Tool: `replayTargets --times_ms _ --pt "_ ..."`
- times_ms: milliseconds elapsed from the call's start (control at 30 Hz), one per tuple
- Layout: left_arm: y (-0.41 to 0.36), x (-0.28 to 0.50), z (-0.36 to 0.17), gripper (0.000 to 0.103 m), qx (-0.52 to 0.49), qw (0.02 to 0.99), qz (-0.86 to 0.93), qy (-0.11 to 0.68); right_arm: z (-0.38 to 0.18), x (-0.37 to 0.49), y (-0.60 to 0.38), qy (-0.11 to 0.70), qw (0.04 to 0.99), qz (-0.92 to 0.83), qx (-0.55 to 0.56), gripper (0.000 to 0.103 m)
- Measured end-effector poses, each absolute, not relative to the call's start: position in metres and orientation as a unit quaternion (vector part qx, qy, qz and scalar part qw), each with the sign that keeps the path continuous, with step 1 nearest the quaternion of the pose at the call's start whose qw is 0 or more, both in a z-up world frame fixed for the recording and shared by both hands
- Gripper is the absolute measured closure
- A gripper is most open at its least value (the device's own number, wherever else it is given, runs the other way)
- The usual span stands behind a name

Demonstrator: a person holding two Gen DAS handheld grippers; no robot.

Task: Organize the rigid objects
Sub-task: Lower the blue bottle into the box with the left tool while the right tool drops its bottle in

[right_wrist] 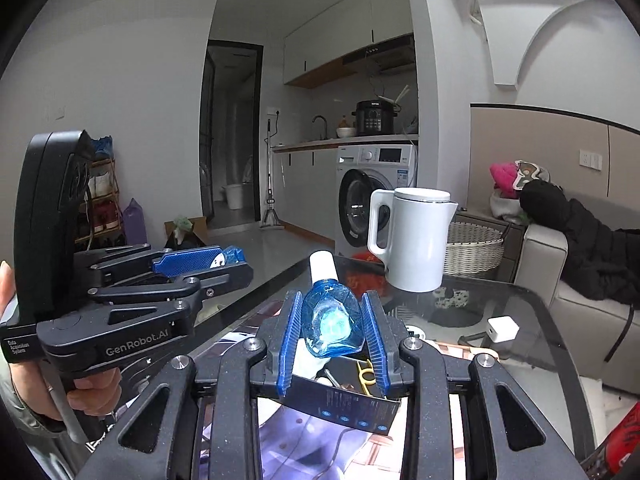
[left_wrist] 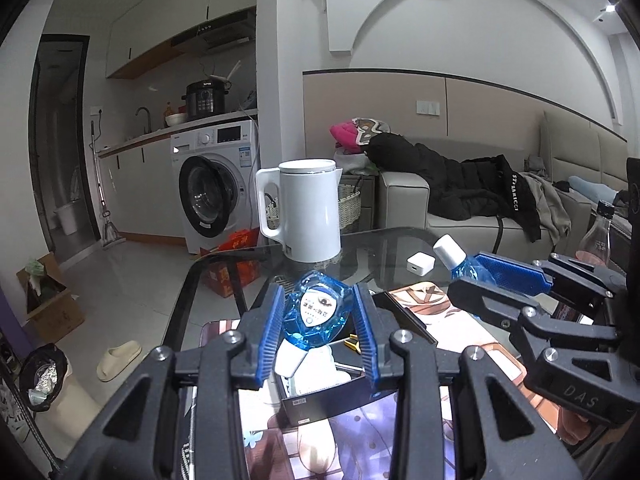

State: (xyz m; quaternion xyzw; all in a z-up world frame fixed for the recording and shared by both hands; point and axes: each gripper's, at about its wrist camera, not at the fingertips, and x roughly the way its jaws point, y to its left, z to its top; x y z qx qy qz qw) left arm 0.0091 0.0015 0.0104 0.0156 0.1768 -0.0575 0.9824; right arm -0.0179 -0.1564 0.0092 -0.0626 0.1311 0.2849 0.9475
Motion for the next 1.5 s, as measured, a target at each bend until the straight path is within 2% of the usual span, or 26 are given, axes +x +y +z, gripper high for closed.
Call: replayTargets --times_ms 333,567,867,1100,1267,1500 --pt "0.007 0.024 0.028 0.070 -0.021 0.988 -0.044 0.146 0.023 0.006 -0.159 0.119 0.956 0.264 -0.042 0.072" --pt "0.000 0.053 0.027 0.070 -0.001 0.990 -0.024 0.136 0.023 0.042 -0.145 0.132 0.957 0.255 -0.033 0.072" --pt "-0.002 0.107 -0.004 0.070 -0.016 0.974 -0.021 0.226 0.007 0.090 -0.131 0.181 0.953 0.243 -0.027 0.072" --pt "-0.001 0.146 -0.039 0.070 -0.027 0.938 -0.029 0.343 -0.019 0.125 -0.127 0.292 0.928 0.229 -0.037 0.072" --pt "-0.010 0.157 -0.056 0.070 -0.012 0.922 -0.021 0.387 -0.047 0.149 -0.122 0.384 0.895 0.224 -0.044 0.072" --pt "-0.013 0.166 -0.076 0.070 -0.009 0.894 -0.023 0.448 -0.075 0.156 -0.121 0.441 0.869 0.216 -0.061 0.072"
